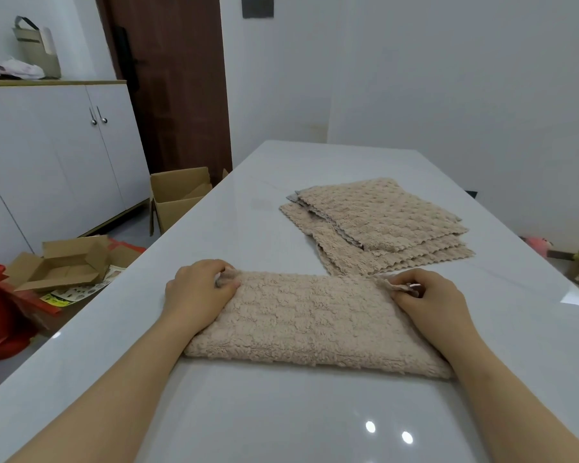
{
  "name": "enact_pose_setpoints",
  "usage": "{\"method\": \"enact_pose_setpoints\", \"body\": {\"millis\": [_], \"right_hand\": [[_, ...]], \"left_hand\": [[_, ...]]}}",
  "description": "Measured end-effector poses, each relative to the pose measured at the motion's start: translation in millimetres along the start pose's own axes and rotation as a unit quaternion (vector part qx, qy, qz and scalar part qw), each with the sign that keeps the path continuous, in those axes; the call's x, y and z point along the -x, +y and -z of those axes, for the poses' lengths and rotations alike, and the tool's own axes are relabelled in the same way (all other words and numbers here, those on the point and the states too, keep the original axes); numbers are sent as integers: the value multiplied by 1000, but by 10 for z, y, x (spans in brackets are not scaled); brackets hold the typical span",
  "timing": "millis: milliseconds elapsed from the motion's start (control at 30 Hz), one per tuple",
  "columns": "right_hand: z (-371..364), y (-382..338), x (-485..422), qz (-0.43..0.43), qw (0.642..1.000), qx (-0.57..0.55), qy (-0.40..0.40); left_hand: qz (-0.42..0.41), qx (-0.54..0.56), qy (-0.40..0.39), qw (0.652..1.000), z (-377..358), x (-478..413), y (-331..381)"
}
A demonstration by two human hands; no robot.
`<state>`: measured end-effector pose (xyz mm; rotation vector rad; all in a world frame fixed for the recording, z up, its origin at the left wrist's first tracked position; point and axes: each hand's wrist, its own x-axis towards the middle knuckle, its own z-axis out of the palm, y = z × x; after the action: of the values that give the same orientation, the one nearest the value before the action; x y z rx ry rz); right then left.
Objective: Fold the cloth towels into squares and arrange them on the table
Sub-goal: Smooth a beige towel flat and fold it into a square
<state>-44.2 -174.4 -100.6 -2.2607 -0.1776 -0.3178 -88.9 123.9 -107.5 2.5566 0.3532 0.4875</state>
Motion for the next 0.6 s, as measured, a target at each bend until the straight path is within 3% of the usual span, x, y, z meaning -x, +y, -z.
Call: {"method": "enact_pose_setpoints", "body": {"millis": [133, 233, 367, 467, 600], "right_hand": [[-28, 27, -6, -15, 999, 35, -26], [-44, 49, -9, -19, 998, 53, -28], [-3, -5, 20, -15, 1000, -21, -5], [13, -4, 32, -37, 993, -112, 18], [66, -81, 35, -44, 979, -199, 33]], "left_hand": [[18, -64, -25, 997, -10, -5, 4], [4, 33, -6, 999, -16, 12, 27], [16, 140, 27, 990, 41, 36, 52], [63, 268, 45, 960, 113, 55, 84], [105, 362, -6, 926, 195, 42, 72]]}}
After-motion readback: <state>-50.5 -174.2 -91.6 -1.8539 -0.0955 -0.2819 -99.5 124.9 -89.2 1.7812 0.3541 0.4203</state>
